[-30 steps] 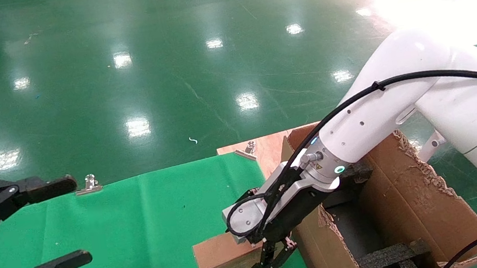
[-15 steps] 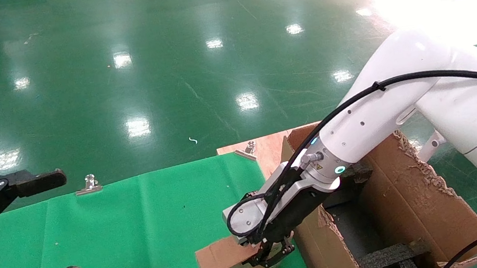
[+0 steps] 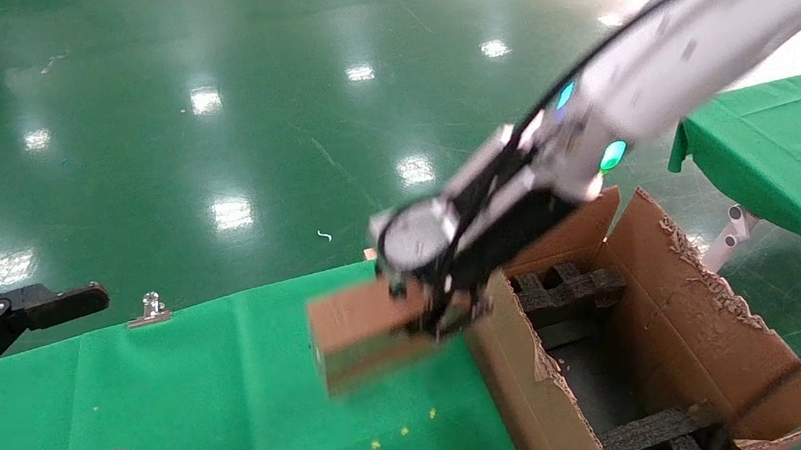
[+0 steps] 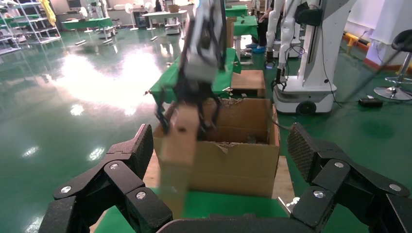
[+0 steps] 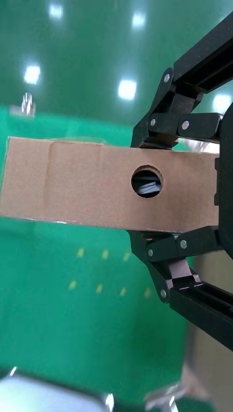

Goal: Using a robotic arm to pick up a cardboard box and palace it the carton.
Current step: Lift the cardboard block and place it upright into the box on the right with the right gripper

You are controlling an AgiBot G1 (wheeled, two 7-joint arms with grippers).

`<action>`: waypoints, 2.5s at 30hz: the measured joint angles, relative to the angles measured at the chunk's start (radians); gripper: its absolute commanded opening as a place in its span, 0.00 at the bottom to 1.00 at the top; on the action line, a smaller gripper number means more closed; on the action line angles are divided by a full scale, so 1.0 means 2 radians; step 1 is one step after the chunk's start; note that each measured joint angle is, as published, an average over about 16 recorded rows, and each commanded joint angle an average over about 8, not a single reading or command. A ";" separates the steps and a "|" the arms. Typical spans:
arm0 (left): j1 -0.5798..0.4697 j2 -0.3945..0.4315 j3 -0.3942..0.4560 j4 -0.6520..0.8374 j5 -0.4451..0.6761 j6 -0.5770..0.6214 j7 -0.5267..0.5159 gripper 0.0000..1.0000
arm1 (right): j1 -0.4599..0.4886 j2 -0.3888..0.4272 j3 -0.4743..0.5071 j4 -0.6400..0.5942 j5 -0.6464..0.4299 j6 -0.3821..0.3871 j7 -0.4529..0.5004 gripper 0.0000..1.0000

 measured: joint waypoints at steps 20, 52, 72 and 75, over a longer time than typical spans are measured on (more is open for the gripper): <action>0.000 0.000 0.000 0.000 0.000 0.000 0.000 1.00 | 0.156 0.017 -0.082 -0.054 0.045 0.005 -0.040 0.00; 0.000 0.000 0.001 0.000 0.000 0.000 0.000 1.00 | 0.201 0.273 -0.206 0.015 0.020 0.037 0.118 0.00; 0.000 0.000 0.001 0.000 -0.001 0.000 0.000 1.00 | 0.132 0.418 -0.230 0.113 0.058 0.170 0.339 0.00; 0.000 0.000 0.001 0.000 -0.001 0.000 0.000 1.00 | 0.128 0.426 -0.233 0.124 0.061 0.182 0.353 0.00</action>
